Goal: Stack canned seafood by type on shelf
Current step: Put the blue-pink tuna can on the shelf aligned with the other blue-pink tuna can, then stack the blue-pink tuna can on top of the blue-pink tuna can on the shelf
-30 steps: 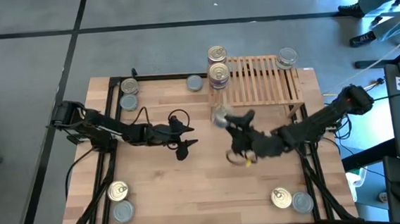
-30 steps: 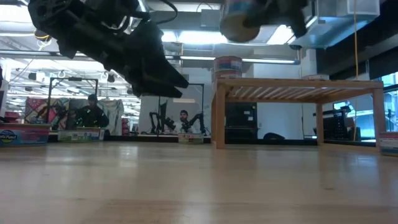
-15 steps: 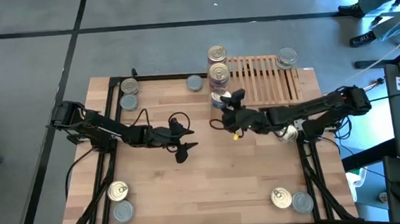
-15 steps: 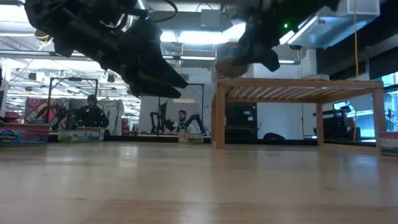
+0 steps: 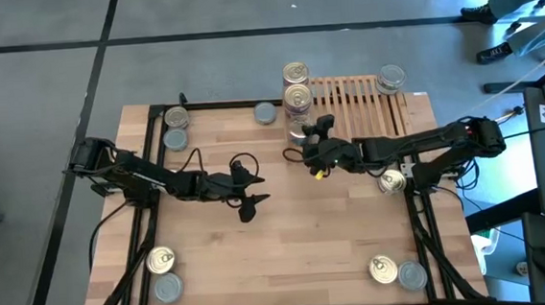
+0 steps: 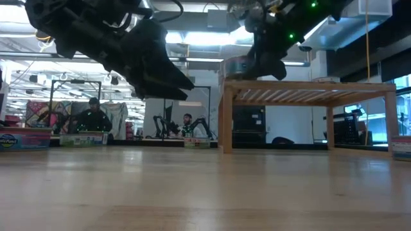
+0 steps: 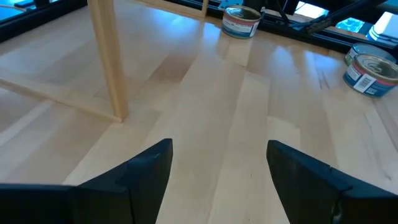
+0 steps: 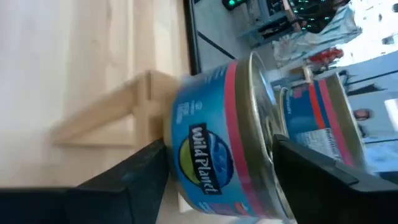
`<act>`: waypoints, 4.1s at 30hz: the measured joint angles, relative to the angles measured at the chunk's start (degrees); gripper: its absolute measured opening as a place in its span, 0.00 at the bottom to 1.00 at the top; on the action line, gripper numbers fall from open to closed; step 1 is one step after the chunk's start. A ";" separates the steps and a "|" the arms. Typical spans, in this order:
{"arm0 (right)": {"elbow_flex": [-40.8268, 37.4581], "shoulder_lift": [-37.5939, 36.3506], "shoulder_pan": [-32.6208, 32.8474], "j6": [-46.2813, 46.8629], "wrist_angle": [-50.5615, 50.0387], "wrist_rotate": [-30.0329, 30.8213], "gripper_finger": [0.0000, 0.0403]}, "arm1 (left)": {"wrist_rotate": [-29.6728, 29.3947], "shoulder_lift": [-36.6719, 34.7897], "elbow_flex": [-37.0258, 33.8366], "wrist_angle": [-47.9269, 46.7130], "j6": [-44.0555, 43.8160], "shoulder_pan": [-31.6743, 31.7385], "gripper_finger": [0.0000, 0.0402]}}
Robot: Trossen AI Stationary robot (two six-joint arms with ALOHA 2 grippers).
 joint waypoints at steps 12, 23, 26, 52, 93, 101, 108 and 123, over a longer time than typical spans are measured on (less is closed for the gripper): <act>0.02 -0.04 0.15 14.90 -1.75 3.15 0.69 | 0.00 0.00 0.04 0.00 0.58 -0.15 0.65; 0.02 0.13 0.86 16.58 -1.04 2.66 0.69 | 0.00 0.00 0.04 0.00 0.61 -0.17 0.65; 0.11 -2.07 4.18 16.33 -1.20 6.12 0.69 | 0.00 0.00 0.04 0.00 0.63 -0.17 0.65; -27.15 0.60 28.60 40.92 26.78 -13.40 0.70 | 0.09 -2.76 22.18 -66.95 -13.93 -1.32 0.65; -27.12 14.25 26.31 40.02 38.05 -9.48 0.70 | 2.58 -1.14 13.25 -104.08 -22.17 16.91 0.53; -27.12 14.25 26.32 40.00 38.03 -9.48 0.70 | 4.03 1.87 13.35 -102.42 -8.93 17.24 0.53; -27.12 14.25 26.34 39.98 38.01 -9.48 0.70 | 7.43 1.89 15.24 -98.78 -2.77 15.48 0.53; -27.12 14.25 26.34 39.34 38.06 -9.48 0.70 | 10.43 2.01 16.48 -93.84 -1.70 12.67 0.53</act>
